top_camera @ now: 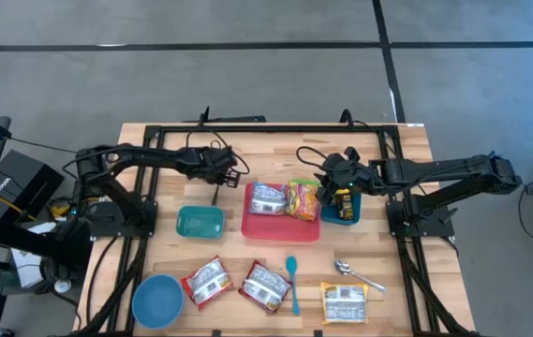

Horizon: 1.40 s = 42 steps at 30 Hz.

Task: Pick & Place Food Item
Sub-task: Put the black spoon into the green bin

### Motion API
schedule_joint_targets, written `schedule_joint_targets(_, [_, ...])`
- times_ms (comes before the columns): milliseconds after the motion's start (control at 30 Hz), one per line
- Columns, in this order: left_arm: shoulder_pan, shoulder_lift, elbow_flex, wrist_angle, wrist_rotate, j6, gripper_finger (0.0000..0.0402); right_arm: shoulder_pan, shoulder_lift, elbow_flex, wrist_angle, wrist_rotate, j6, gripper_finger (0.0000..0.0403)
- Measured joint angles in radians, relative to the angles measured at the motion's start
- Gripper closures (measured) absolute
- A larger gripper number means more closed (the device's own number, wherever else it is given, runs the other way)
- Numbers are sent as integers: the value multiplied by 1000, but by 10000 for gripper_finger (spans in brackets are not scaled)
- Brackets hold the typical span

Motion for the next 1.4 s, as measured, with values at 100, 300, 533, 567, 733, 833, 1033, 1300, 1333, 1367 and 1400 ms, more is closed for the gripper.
schedule_joint_targets(100, [0, -22, 0, 1, -3, 6, 396, 0, 0, 0, 0, 0, 0, 287])
schedule_joint_targets(300, [0, -65, 0, 3, -2, 83, 396, 0, 0, 0, 0, 0, 0, 287])
schedule_joint_targets(533, [-7, -122, 0, 0, -2, 166, 396, 0, 0, 0, 0, 0, 0, 287])
schedule_joint_targets(567, [-10, -131, 0, 0, -1, 180, 396, 0, 0, 0, 0, 0, 0, 287])
schedule_joint_targets(733, [-33, -180, 0, 1, -1, 250, 396, 0, 0, 0, 0, 0, 0, 287])
schedule_joint_targets(833, [-47, -213, 0, 0, 2, 288, 396, 0, 0, 0, 0, 0, 0, 287])
schedule_joint_targets(1033, [-78, -287, 0, 0, 1, 335, 396, 0, 0, 0, 0, 0, 0, 287])
schedule_joint_targets(1300, [-173, -377, 1, -35, 4, 422, 396, 0, 0, 0, -1, 0, 0, 287])
schedule_joint_targets(1333, [-184, -388, 1, -37, 4, 423, 396, 0, 0, 0, -1, 0, 0, 287])
schedule_joint_targets(1367, [-194, -400, 1, -36, 4, 424, 395, 0, 0, 0, -1, 0, 0, 287])
schedule_joint_targets(1400, [-205, -412, 1, -35, 4, 424, 395, 0, 0, 0, -1, 0, 0, 287])
